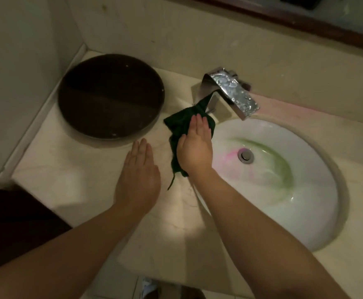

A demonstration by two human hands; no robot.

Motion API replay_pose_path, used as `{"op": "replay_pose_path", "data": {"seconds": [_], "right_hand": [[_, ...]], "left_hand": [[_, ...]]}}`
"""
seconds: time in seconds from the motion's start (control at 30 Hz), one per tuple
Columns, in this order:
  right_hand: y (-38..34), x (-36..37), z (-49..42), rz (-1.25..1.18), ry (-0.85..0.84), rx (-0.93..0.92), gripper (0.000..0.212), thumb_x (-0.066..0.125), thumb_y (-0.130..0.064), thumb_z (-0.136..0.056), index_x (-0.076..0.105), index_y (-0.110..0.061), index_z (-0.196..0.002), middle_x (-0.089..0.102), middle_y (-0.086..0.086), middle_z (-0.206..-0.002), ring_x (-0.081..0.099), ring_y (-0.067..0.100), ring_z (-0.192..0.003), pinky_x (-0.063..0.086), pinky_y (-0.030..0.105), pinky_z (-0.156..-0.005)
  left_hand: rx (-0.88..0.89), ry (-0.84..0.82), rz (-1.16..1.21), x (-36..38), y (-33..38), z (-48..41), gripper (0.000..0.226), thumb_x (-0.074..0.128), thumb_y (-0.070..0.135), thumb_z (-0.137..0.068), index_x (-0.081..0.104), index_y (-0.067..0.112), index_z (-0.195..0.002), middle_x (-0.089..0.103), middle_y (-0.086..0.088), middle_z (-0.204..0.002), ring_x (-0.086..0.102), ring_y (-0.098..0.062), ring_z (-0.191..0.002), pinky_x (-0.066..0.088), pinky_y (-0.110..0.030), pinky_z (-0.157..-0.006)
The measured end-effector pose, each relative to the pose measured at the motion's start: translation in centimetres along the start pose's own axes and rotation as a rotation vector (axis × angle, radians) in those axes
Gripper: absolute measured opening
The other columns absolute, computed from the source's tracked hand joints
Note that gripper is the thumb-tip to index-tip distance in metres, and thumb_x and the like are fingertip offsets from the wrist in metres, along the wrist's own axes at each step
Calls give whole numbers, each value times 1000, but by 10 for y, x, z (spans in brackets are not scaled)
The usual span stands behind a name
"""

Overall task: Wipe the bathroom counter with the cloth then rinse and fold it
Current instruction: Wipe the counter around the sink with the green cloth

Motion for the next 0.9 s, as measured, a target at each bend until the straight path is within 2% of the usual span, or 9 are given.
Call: {"op": "replay_pose_path", "data": {"seconds": [0.17, 0.3, 0.4, 0.5, 0.6, 0.67, 0.73, 0.83, 0.9], "right_hand": [[5, -12, 11, -139, 111, 104, 61, 37, -15, -96, 20, 11, -148, 17, 27, -158, 9, 36, -149, 8, 44, -123], [25, -17, -11, -98, 76, 149, 64, 35, -20, -95, 15, 6, -150, 14, 23, -159, 8, 35, -149, 3, 39, -123], [53, -28, -35, -62, 81, 166, 54, 36, -18, -91, 44, 6, -138, 47, 25, -141, 41, 38, -134, 18, 39, -117], [72, -54, -55, -44, 108, -14, 50, 31, -21, -82, 72, -6, -106, 67, 18, -108, 61, 35, -105, 40, 43, -102], [83, -58, -78, -136, -116, -169, 63, 36, -37, -85, 42, -14, -143, 44, 11, -147, 38, 28, -137, 26, 41, -116], [84, -47, -99, -2, -236, -262, 64, 45, -34, -93, 25, -14, -151, 31, 8, -155, 30, 26, -142, 21, 39, -118], [86, -40, -110, 40, -317, -269, 60, 47, -28, -97, 26, -12, -151, 33, 6, -154, 33, 26, -140, 24, 36, -117], [82, -53, -121, 168, -149, -333, 58, 48, -30, -94, 32, -13, -147, 38, 5, -153, 38, 26, -138, 25, 34, -112], [84, -51, -121, 192, -157, -343, 68, 50, -36, -90, 27, -14, -150, 30, 5, -157, 31, 25, -142, 23, 35, -113]], "left_hand": [[14, 9, 2, 3, 1, -2, 57, 28, 19, -100, 14, 1, -152, 11, -15, -162, 6, -25, -150, 9, -38, -122], [84, 19, 107, -3, 21, 0, 57, 44, 1, -93, 30, -2, -148, 27, -16, -157, 19, -24, -148, 20, -37, -118], [132, 19, 135, -2, 55, -23, 63, 47, -8, -89, 27, -2, -148, 23, -13, -158, 18, -23, -148, 23, -38, -119], [92, -46, 74, 8, 87, -72, 54, 54, -7, -88, 36, -17, -138, 37, -32, -146, 34, -42, -139, 29, -48, -116], [-48, 10, 102, 5, 99, -110, 60, 49, 17, -95, 29, -9, -145, 28, -26, -154, 26, -38, -142, 24, -46, -118], [-87, 97, 70, 2, 100, -116, 65, 39, 28, -98, 18, -3, -151, 18, -18, -159, 12, -31, -148, 15, -40, -121], [-76, 106, 51, 6, 97, -115, 65, 34, 32, -99, 15, 1, -153, 13, -13, -162, 6, -27, -150, 10, -37, -122], [-55, 88, 32, 8, 96, -116, 63, 31, 32, -100, 15, 3, -154, 10, -12, -163, 3, -25, -150, 7, -38, -122], [-60, 103, 41, 8, 97, -118, 60, 33, 28, -100, 19, 2, -153, 14, -13, -162, 6, -26, -150, 9, -38, -122]]}}
Point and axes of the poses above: each hand's wrist, its own z-axis away from the middle knuckle, its own x-axis out of the palm, y = z × x, the point moved 10 cm from there along -z, towards the middle knuckle
